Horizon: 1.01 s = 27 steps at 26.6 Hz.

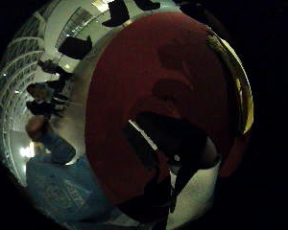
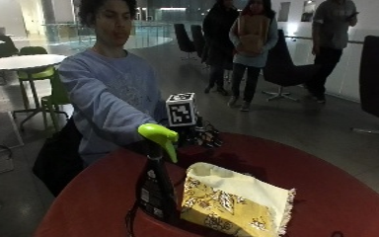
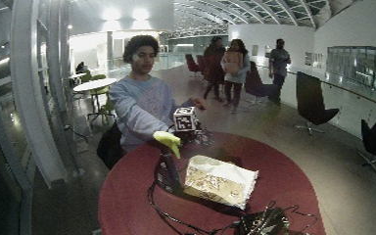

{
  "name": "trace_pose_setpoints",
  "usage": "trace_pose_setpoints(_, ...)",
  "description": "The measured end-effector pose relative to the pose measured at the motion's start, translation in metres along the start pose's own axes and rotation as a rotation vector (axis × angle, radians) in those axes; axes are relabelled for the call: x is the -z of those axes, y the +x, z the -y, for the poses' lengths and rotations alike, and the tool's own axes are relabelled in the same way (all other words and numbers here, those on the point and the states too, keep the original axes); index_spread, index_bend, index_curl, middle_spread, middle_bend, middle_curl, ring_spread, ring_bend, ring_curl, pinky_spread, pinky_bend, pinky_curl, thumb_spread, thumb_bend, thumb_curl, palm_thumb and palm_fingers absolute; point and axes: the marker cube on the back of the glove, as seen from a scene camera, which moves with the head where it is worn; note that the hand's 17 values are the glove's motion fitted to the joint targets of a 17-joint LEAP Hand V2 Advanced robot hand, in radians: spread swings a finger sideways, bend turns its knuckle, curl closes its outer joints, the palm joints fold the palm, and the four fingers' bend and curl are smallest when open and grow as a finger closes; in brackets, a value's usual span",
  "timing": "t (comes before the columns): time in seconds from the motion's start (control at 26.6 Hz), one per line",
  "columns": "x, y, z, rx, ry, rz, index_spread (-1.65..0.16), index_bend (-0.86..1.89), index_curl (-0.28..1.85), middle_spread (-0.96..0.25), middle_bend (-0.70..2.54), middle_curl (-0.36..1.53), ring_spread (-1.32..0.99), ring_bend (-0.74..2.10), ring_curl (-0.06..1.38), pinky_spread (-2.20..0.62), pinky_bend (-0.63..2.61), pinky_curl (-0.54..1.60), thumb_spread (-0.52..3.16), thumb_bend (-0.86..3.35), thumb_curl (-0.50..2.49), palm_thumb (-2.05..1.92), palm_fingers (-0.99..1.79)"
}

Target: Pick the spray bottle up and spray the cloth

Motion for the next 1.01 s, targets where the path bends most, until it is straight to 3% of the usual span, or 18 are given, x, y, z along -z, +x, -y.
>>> trace_pose_setpoints(0.38, -0.004, -0.003, 0.000, 0.001, -0.025, -0.047, -0.36, 0.13, 0.14, -0.05, 0.34, 0.18, -0.03, 0.39, 0.17, 0.12, 0.28, 0.18, 0.84, 0.15, 0.11, 0.33, 0.45)
trace_pose_setpoints(1.01, 0.009, -0.006, -0.004, 0.054, -0.014, -0.024, -0.41, 0.13, 0.20, -0.06, 0.32, 0.28, -0.03, 0.40, 0.23, 0.15, 0.30, 0.26, 1.06, 0.06, 0.17, 0.36, 0.43)
